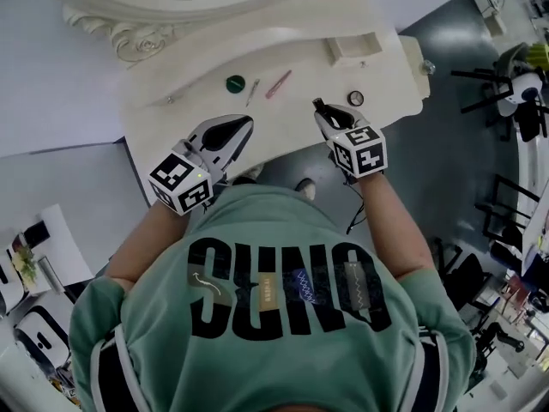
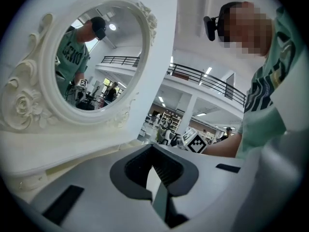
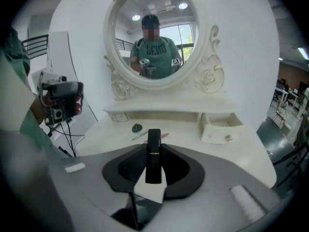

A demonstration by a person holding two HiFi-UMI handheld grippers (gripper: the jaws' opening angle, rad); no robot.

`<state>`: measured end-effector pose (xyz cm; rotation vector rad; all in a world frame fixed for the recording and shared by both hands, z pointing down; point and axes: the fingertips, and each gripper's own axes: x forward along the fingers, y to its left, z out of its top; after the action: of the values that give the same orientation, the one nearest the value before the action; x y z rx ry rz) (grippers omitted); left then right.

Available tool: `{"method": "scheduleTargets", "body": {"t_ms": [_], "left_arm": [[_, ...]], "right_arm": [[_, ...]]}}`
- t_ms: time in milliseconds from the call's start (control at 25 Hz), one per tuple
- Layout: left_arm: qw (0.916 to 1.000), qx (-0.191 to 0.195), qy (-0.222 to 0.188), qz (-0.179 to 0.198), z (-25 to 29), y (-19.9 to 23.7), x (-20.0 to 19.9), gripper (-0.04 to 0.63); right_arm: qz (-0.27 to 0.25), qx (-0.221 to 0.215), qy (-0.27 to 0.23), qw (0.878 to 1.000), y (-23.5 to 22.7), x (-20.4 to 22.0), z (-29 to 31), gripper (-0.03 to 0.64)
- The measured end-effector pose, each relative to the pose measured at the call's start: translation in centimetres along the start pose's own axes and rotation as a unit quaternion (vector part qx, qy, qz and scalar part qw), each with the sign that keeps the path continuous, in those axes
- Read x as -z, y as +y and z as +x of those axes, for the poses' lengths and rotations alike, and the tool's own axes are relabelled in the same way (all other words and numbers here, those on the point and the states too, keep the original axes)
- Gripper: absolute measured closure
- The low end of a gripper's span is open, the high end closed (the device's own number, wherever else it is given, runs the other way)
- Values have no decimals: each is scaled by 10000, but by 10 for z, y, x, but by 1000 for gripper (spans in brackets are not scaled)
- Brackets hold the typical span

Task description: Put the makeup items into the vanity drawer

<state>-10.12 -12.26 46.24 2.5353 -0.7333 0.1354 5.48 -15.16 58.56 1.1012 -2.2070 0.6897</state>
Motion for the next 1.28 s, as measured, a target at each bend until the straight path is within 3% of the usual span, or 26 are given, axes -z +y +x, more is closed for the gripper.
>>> {"method": "scheduleTargets", "body": {"t_ms": [160,320,680,880,1280], "left_arm": [[9975,626,-83,330,41,-49,-35,591],[9882,1402,-135,608,88,-106,-66,591],[9666,2386,-118,926,154,-213,-96,591],[9617,2543,-128,1011,161,-234,-98,591],[9714,2177,-194,934,152,-211,-102,591]], "right_arm": [[142,298,-911,9953,-17,-32,-99,515],[145,778,-1736,9816,-35,-48,-200,515],[260,1460,-2937,9443,-48,-30,-363,515],[319,1471,-3290,9323,-48,-24,-388,515],[163,1111,-3203,9406,-50,-43,-364,515]]}}
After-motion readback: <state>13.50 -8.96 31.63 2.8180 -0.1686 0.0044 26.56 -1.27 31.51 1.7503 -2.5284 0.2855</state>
